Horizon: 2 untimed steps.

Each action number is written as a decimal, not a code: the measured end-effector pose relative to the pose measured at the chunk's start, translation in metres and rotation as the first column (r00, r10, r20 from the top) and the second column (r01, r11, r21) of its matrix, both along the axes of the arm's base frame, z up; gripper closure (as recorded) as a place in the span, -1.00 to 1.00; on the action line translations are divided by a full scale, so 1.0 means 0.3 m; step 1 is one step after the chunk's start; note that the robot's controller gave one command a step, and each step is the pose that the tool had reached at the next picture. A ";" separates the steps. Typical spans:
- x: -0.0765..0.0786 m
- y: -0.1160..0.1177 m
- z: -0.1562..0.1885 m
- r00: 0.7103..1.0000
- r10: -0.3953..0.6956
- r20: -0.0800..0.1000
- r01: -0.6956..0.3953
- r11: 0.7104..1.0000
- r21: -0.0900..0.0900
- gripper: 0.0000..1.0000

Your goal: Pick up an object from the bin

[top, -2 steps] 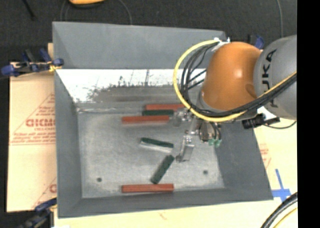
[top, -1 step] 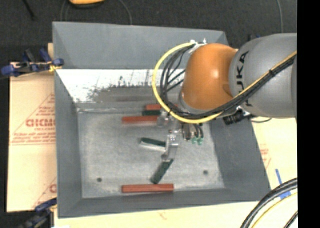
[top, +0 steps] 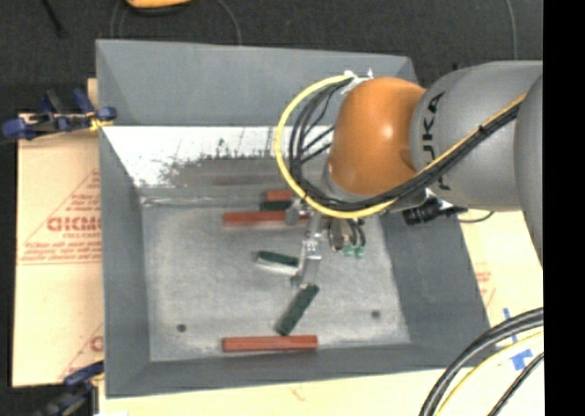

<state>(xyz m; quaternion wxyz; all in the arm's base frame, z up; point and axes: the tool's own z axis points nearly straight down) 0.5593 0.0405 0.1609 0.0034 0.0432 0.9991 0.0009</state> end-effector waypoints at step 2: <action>0.044 -0.044 -0.298 0.994 -0.105 -0.001 0.105 0.994 -0.001 1.00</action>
Offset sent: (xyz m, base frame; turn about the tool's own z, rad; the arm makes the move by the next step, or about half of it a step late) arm 0.0115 -0.0124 -0.0909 0.1064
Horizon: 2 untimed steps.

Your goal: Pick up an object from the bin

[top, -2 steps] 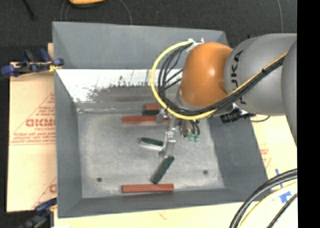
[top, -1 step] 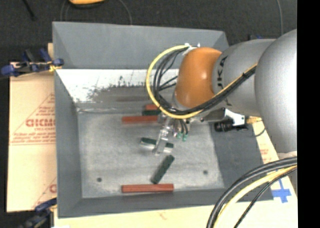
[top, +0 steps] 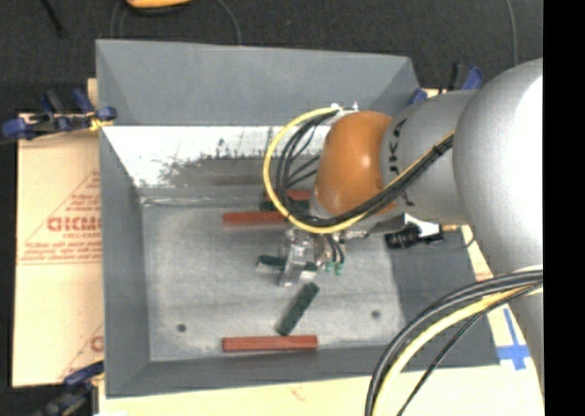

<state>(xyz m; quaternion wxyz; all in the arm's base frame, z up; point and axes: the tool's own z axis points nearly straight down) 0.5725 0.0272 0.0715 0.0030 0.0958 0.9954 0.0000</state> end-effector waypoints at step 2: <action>-0.006 0.000 0.021 1.000 0.000 -0.007 0.000 1.000 0.000 1.00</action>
Offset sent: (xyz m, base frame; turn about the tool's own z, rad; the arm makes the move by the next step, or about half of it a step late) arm 0.0000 0.0000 0.0683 0.0000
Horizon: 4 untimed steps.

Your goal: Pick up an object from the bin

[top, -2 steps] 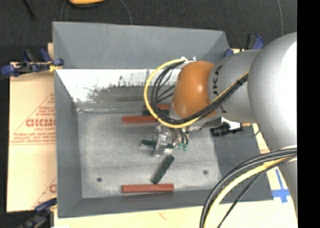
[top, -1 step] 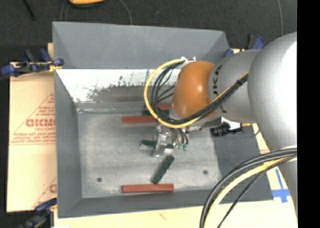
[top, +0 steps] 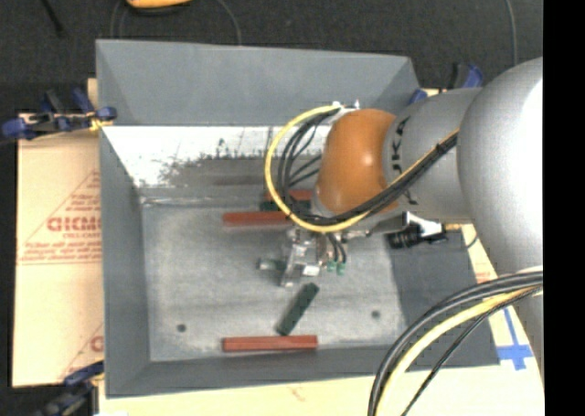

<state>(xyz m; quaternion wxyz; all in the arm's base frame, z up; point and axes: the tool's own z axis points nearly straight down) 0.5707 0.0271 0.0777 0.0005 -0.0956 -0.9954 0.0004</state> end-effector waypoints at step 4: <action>0.006 -0.001 0.186 1.000 0.001 0.005 -0.001 1.000 0.001 1.00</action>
Offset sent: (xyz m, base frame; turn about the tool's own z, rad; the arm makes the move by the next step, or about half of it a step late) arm -0.0001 -0.0001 0.0082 0.0000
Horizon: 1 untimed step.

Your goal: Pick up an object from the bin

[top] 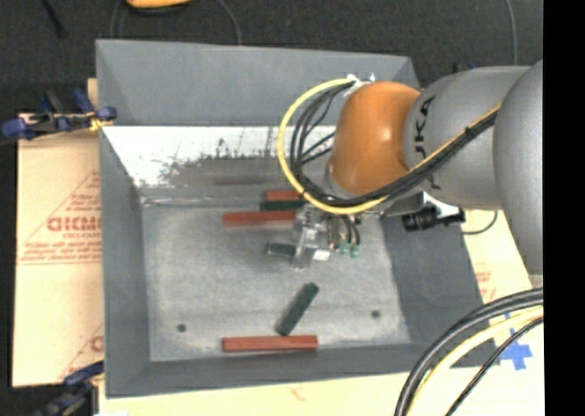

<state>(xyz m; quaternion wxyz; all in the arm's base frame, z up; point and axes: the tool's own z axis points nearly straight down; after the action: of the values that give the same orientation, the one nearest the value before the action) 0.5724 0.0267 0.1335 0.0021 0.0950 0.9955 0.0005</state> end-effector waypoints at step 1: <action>-0.003 0.000 0.041 1.000 0.001 -0.006 -0.001 1.000 0.000 1.00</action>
Offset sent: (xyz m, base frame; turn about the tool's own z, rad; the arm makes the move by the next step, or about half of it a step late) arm -0.0002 0.0000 0.0297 0.0000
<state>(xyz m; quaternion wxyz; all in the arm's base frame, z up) 0.5714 0.0265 0.1458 -0.0008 0.0946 0.9955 0.0001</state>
